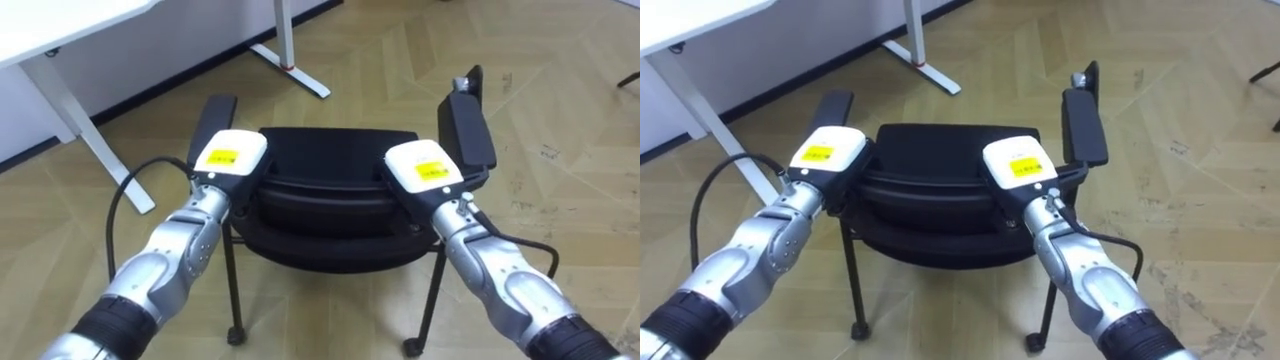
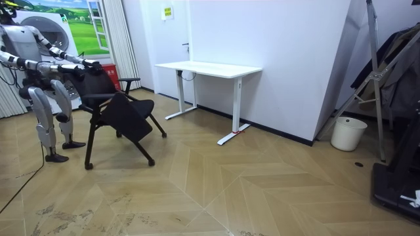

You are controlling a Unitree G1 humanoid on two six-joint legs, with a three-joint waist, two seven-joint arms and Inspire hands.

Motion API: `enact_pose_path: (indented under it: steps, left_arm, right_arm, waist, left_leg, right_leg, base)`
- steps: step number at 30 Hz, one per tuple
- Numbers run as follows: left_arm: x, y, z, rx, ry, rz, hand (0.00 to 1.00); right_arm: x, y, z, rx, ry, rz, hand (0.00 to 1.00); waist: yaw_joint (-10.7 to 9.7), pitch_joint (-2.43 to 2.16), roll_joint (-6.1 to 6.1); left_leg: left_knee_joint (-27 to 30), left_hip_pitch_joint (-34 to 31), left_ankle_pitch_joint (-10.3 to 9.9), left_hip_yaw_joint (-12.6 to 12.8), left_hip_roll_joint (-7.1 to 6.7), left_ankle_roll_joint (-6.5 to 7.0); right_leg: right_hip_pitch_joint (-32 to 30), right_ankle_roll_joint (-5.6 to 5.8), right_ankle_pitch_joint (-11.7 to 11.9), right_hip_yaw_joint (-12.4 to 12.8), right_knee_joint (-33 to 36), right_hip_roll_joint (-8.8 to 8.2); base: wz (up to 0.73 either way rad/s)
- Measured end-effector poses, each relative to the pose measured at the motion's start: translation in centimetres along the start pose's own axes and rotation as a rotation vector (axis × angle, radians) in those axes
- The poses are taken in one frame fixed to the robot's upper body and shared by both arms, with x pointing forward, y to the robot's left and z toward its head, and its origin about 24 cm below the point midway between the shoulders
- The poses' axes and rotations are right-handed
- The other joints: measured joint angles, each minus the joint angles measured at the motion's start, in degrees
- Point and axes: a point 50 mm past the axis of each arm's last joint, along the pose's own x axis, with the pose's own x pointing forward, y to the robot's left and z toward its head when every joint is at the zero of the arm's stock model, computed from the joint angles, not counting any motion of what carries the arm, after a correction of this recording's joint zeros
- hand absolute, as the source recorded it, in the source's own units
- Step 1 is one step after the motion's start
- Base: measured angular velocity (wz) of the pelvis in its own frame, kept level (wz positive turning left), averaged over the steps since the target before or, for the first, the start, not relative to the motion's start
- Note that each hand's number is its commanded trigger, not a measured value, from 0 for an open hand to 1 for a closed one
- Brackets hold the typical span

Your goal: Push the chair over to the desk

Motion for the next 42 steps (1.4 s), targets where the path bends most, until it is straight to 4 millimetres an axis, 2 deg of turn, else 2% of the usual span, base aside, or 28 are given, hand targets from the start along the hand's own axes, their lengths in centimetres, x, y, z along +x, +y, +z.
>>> enact_pose_path:
  steps: [6,10,13,14,16,17,18,20,22,23,24,26,27,29,31,33,35,37,39,40,41,42]
  left_arm:
    - [0.1,-0.8,-0.1,-0.013,0.01,-0.016,1.0]
    - [0.7,-0.4,0.0,-0.009,0.01,-0.007,1.0]
    - [1.7,0.1,-0.3,0.004,0.011,-0.001,1.0]
    - [2.2,0.7,-0.3,0.013,0.007,0.013,1.0]
    - [3.0,1.6,-0.3,0.025,0.004,0.031,1.0]
    - [3.3,2.2,-0.4,0.032,0.003,0.047,1.0]
    - [3.7,2.8,-0.4,0.038,0.003,0.063,1.0]
    - [4.3,3.4,-0.2,0.039,0.003,0.078,1.0]
    - [4.6,3.7,0.1,0.033,0.002,0.095,1.0]
    - [4.5,3.6,0.0,0.025,0.006,0.112,1.0]
    - [4.6,3.9,0.1,0.019,0.004,0.134,1.0]
    - [4.8,4.6,0.2,0.012,0.002,0.168,1.0]
    - [5.0,5.1,0.3,0.01,-0.001,0.19,1.0]
    - [5.2,5.8,0.5,-0.001,-0.003,0.213,1.0]
    - [5.4,6.6,0.5,-0.013,-0.002,0.243,1.0]
    - [5.6,7.2,0.5,-0.034,0.002,0.265,1.0]
    - [5.6,7.2,0.6,-0.039,0.0,0.268,1.0]
    - [5.6,7.1,0.6,-0.042,0.0,0.267,1.0]
    - [5.4,6.7,0.5,-0.046,0.004,0.258,1.0]
    - [5.4,6.6,0.5,-0.046,0.003,0.257,1.0]
    - [5.3,6.3,0.4,-0.048,0.003,0.256,1.0]
    - [5.1,5.7,0.3,-0.053,0.009,0.249,1.0]
  right_arm:
    - [0.2,0.6,0.0,0.0,-0.003,0.015,1.0]
    - [0.8,0.3,-0.3,-0.001,0.006,0.009,1.0]
    - [1.7,-0.1,-0.5,0.002,0.011,0.0,1.0]
    - [2.1,-0.5,-0.7,0.005,0.014,-0.013,1.0]
    - [2.8,-0.9,-0.9,0.015,0.018,-0.028,1.0]
    - [3.2,-1.3,-1.0,0.017,0.02,-0.044,1.0]
    - [3.6,-1.7,-1.1,0.018,0.022,-0.059,1.0]
    - [3.9,-2.2,-1.4,0.017,0.031,-0.077,1.0]
    - [4.1,-2.6,-1.7,0.019,0.04,-0.097,1.0]
    - [4.3,-2.8,-1.8,0.017,0.04,-0.11,1.0]
    - [4.4,-3.1,-1.9,0.012,0.039,-0.124,1.0]
    - [4.6,-3.8,-2.1,0.002,0.041,-0.156,1.0]
    - [4.8,-4.3,-2.2,-0.008,0.043,-0.179,1.0]
    - [5.1,-5.2,-2.5,-0.024,0.044,-0.213,1.0]
    - [5.4,-6.2,-2.6,-0.046,0.04,-0.248,1.0]
    - [5.7,-7.2,-2.7,-0.069,0.035,-0.28,1.0]
    - [5.7,-7.3,-2.8,-0.079,0.03,-0.293,1.0]
    - [5.7,-7.3,-2.7,-0.082,0.028,-0.293,1.0]
    - [5.6,-6.9,-2.6,-0.079,0.029,-0.284,1.0]
    - [5.6,-6.8,-2.6,-0.08,0.029,-0.281,1.0]
    - [5.5,-6.6,-2.6,-0.082,0.031,-0.276,1.0]
    - [5.5,-6.5,-2.6,-0.087,0.031,-0.272,1.0]
  waist:
    - [-0.92,0.04,-0.12]
    - [-1.65,0.18,-0.26]
    - [-1.37,1.01,-0.68]
    - [-1.45,1.47,-0.92]
    - [-1.45,1.99,-1.74]
    - [-1.39,2.36,-2.12]
    - [-1.39,2.48,-2.09]
    - [-1.79,2.7,-1.94]
    - [-1.94,3.11,-2.02]
    - [-1.83,3.55,-2.01]
    - [-1.76,3.75,-1.93]
    - [-1.75,3.83,-1.81]
    - [-1.71,4.03,-1.56]
    - [-1.49,4.34,-1.14]
    - [-0.63,4.41,-0.96]
    - [-0.05,4.91,-0.52]
    - [0.25,4.85,-0.63]
    - [0.63,4.72,-0.97]
    - [2.47,4.35,-1.71]
    - [2.76,4.24,-1.73]
    - [3.06,4.02,-1.76]
    - [3.25,4.03,-1.85]
  left_leg:
    - [0.51,0.42,0.0,-1.18,-0.05,0.0]
    - [2.83,-2.1,-0.01,-2.05,0.07,-0.02]
    - [6.87,-4.96,-0.53,-1.99,0.81,-0.07]
    - [9.07,-6.92,-0.96,-2.12,1.32,-0.24]
    - [12.56,-9.7,-1.41,-1.5,2.31,-0.33]
    - [15.62,-11.93,-2.13,-1.3,2.79,-0.51]
    - [19.03,-14.56,-3.01,-1.14,3.5,-0.61]
    - [23.8,-18.15,-3.48,-1.81,3.62,-0.75]
    - [27.09,-20.53,-3.48,-2.02,4.15,-0.76]
    - [28.28,-21.28,-3.49,-1.9,4.32,-0.76]
    - [28.89,-22.01,-3.48,-1.82,4.45,-0.76]
    - [29.79,-23.91,-3.47,-1.28,4.63,-0.77]
    - [30.08,-25.0,-3.48,-0.95,5.15,-0.79]
    - [29.77,-26.24,-3.49,-0.96,5.1,-0.81]
    - [29.62,-27.38,-3.49,0.13,5.24,-0.81]
    - [28.65,-28.0,-3.05,0.56,4.91,-0.92]
    - [27.25,-27.93,-2.42,0.7,3.98,-0.64]
    - [25.95,-27.46,-1.89,0.91,3.16,-0.28]
    - [24.63,-26.02,-2.39,2.48,3.17,-0.1]
    - [24.4,-25.71,-2.59,2.71,3.16,0.07]
    - [23.56,-25.01,-2.67,2.9,2.95,0.17]
    - [22.94,-23.95,-2.79,3.49,2.81,0.24]
  right_leg:
    - [1.47,0.01,-0.01,-0.93,-0.04,-0.09]
    - [0.45,-0.12,-0.06,-1.64,0.27,0.05]
    - [-1.37,-0.87,-0.62,-1.97,2.65,-0.1]
    - [-2.69,-1.25,-1.25,-2.92,4.26,-0.09]
    - [-5.56,-1.83,-3.05,-3.69,8.36,-0.47]
    - [-7.76,-2.31,-4.66,-4.42,11.86,-0.95]
    - [-10.08,-2.7,-6.21,-4.63,15.38,-1.04]
    - [-12.38,-3.15,-8.25,-6.04,19.34,-1.57]
    - [-14.21,-3.73,-10.16,-6.87,22.95,-2.29]
    - [-15.11,-4.02,-10.96,-6.92,24.64,-2.49]
    - [-15.93,-4.3,-11.38,-7.24,26.06,-2.7]
    - [-18.2,-5.02,-12.09,-7.48,28.22,-2.99]
    - [-19.56,-5.12,-12.15,-7.59,29.46,-3.04]
    - [-21.57,-5.7,-11.93,-7.53,30.9,-3.1]
    - [-23.91,-5.82,-12.19,-7.11,32.39,-3.28]
    - [-25.62,-6.07,-12.27,-6.92,33.31,-3.86]
    - [-26.28,-6.16,-12.43,-6.21,33.37,-4.11]
    - [-26.41,-5.94,-12.55,-5.32,33.36,-4.22]
    - [-26.25,-4.24,-12.74,-4.03,33.24,-4.27]
    - [-26.12,-3.14,-12.96,-3.95,33.21,-4.33]
    - [-25.82,-0.72,-13.32,-3.74,33.13,-4.53]
    - [-25.19,1.22,-13.38,-4.32,33.54,-5.55]
  base:
    - [0.07]
    - [0.17]
    - [0.08]
    - [0.18]
    - [0.21]
    - [0.13]
    - [0.13]
    - [0.31]
    - [0.3]
    - [0.1]
    - [0.1]
    - [0.11]
    - [0.09]
    - [0.03]
    - [-0.15]
    - [-0.11]
    - [-0.02]
    - [-0.11]
    - [-0.32]
    - [-0.3]
    - [-0.15]
    - [-0.11]
